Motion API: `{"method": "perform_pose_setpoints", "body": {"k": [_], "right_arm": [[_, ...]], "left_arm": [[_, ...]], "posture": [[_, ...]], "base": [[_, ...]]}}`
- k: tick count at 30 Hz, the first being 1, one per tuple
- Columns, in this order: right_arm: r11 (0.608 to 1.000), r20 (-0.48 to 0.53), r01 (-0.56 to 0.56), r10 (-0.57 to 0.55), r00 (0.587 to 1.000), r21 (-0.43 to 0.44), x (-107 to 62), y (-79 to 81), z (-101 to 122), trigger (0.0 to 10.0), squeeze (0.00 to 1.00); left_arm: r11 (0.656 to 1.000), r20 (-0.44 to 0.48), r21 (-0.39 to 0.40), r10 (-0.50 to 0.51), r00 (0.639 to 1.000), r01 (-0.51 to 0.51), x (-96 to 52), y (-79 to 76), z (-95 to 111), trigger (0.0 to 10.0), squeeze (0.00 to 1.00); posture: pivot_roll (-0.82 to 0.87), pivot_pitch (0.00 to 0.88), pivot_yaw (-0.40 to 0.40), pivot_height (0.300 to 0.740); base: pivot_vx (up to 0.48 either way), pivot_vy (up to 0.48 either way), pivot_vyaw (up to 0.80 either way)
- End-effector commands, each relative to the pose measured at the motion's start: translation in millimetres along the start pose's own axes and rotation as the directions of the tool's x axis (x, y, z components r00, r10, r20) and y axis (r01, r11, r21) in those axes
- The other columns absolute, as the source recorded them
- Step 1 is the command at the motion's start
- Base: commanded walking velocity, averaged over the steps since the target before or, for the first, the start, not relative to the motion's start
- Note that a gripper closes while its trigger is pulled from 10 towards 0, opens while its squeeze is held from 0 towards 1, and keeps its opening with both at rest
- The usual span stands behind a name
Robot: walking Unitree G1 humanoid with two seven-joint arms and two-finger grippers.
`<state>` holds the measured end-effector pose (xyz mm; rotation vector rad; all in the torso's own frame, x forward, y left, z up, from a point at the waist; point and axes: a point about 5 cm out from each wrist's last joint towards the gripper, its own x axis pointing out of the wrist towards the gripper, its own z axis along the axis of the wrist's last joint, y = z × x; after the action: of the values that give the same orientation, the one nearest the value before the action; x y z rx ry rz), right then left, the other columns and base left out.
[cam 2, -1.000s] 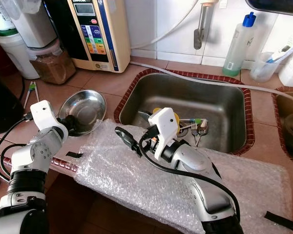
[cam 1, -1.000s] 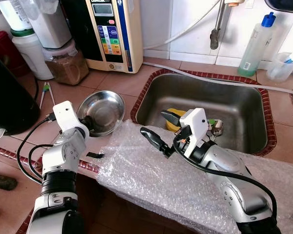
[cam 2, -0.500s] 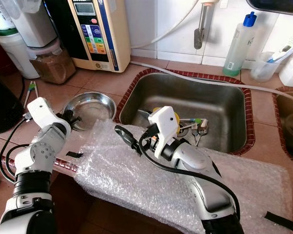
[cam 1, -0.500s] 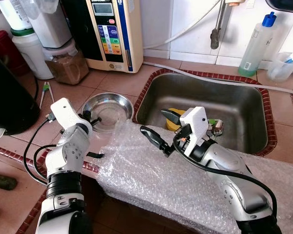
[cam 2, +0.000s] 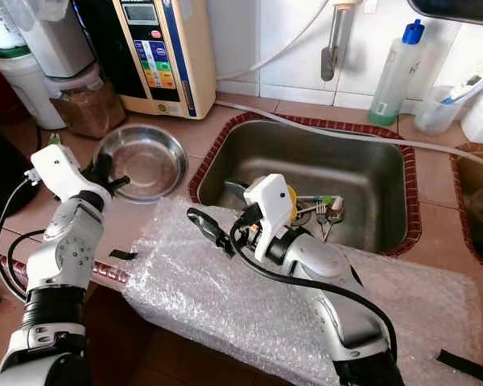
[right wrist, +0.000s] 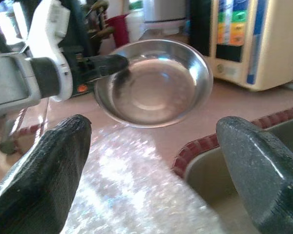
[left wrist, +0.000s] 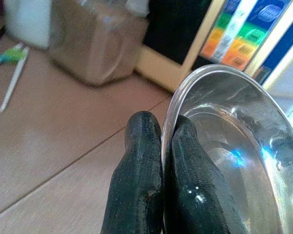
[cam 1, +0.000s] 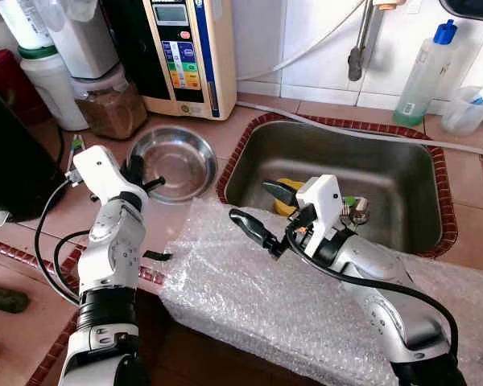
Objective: Kitchen organization
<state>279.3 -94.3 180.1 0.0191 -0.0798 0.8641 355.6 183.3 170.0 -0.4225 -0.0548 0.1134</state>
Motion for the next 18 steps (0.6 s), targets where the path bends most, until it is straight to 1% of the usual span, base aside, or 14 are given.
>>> {"method": "perform_pose_setpoints", "body": {"k": [1,3,4,5,6,8,9,12,13,14,17,18], "right_arm": [[0.999,0.027,0.052,-0.052,0.998,0.008,1.1,-8.6,4.0,10.0,0.0],[0.993,0.053,0.119,-0.119,0.992,0.005,2.2,-16.4,7.1,10.0,0.0],[0.978,0.082,0.206,-0.206,0.975,0.002,3.8,-24.7,9.8,10.0,0.0],[0.978,0.082,0.206,-0.206,0.975,0.002,3.8,-24.7,9.8,10.0,0.0],[0.972,0.091,0.234,-0.234,0.968,0.005,4.3,-27.2,10.5,10.0,0.0],[0.957,0.117,0.285,-0.29,0.95,0.06,5.4,-32.3,12.7,10.0,0.0],[0.957,0.117,0.285,-0.29,0.95,0.06,5.4,-32.3,12.7,10.0,0.0],[0.914,0.164,0.357,-0.389,0.906,0.193,7.2,-41.4,18.3,10.0,0.0],[0.914,0.164,0.357,-0.389,0.906,0.193,7.2,-41.4,18.3,10.0,0.0],[0.887,0.177,0.38,-0.431,0.885,0.261,8.0,-46.5,19.8,10.0,0.0],[0.858,0.194,0.385,-0.464,0.864,0.34,10.9,-52.9,22.8,10.0,0.0],[0.854,0.196,0.384,-0.468,0.862,0.351,11.7,-53.7,23.5,10.0,0.0]], "left_arm": [[0.998,0.094,0.006,-0.062,0.994,0.062,2.5,-9.5,18.8,0.0,0.0],[0.993,0.143,0.019,-0.114,0.983,0.112,2.9,-16.8,25.4,0.0,0.0],[0.984,0.181,0.043,-0.18,0.967,0.174,1.7,-25.7,30.6,0.0,0.0],[0.984,0.181,0.043,-0.18,0.967,0.174,1.7,-25.7,30.6,0.0,0.0],[0.98,0.189,0.053,-0.2,0.961,0.193,1.1,-28.5,31.8,0.0,0.0],[0.969,0.213,0.06,-0.247,0.945,0.24,-1.2,-36.3,33.6,0.0,0.0],[0.969,0.213,0.06,-0.247,0.945,0.24,-1.2,-36.3,33.6,0.0,0.0],[0.936,0.221,0.061,-0.35,0.91,0.346,-8.3,-54.8,30.6,0.0,0.0],[0.936,0.221,0.061,-0.35,0.91,0.346,-8.3,-54.8,30.6,0.0,0.0],[0.917,0.22,0.079,-0.398,0.891,0.39,-11.9,-63.2,27.4,0.0,0.0],[0.893,0.207,0.079,-0.449,0.869,0.443,-17.3,-73.9,19.7,0.0,0.0],[0.888,0.203,0.079,-0.459,0.865,0.453,-18.5,-75.7,18.1,0.0,0.0]], "posture": [[-0.16,0.063,0.115,0.74],[-0.16,0.062,0.116,0.74],[-0.16,0.062,0.116,0.74],[-0.16,0.062,0.116,0.74],[-0.16,0.062,0.116,0.74],[-0.16,0.062,0.116,0.74],[-0.16,0.062,0.116,0.74],[-0.16,0.061,0.116,0.74],[-0.16,0.061,0.116,0.74],[-0.16,0.06,0.115,0.74],[-0.16,0.058,0.115,0.74],[-0.16,0.058,0.115,0.74]], "base": [[0.0,0.0,0.0],[0.0,0.0,0.0],[0.0,0.0,0.0],[0.0,0.0,0.0],[0.0,0.0,0.0],[0.0,0.0,0.0],[0.0,0.0,0.0],[0.0,0.0,0.0],[0.0,0.0,0.0],[0.0,0.0,0.0],[0.0,0.0,0.0],[0.0,0.0,0.0]]}}
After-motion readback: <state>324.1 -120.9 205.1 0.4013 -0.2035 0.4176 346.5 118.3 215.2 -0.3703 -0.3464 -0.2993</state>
